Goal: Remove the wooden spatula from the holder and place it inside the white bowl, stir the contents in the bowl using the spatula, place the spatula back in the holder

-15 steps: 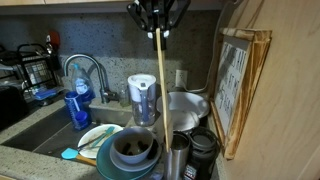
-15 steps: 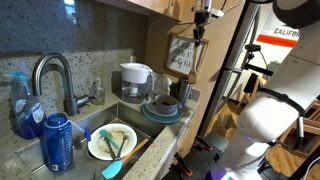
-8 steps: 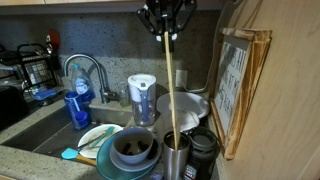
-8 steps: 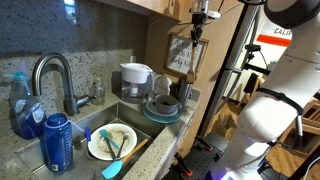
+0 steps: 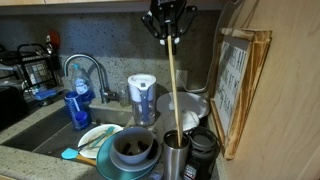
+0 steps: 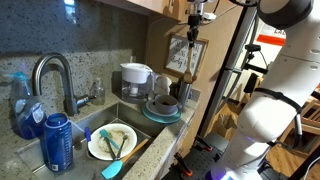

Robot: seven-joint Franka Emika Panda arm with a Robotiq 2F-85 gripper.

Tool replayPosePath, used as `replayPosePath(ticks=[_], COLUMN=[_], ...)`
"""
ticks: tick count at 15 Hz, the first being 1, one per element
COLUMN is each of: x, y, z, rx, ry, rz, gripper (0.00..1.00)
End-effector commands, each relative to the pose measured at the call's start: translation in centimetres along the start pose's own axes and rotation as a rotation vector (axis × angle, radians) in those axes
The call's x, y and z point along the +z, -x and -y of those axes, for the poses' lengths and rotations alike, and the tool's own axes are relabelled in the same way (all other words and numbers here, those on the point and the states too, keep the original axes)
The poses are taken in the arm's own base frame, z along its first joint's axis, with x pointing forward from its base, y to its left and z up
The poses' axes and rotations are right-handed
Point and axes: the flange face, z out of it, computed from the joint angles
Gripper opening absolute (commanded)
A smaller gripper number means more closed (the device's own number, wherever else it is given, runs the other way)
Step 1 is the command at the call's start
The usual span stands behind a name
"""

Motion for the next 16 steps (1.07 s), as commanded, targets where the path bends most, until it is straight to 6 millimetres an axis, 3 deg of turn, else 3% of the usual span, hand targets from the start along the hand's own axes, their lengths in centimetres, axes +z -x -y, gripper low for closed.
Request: replayPosePath(ticks=[1, 16], x=[0.0, 3.7], y=[-0.8, -0.1], z=[-0.2, -0.8], rx=[-0.021, -0.004], ry=[0.007, -0.043], rz=[-0.012, 0.015], gripper=[0.03, 0.03])
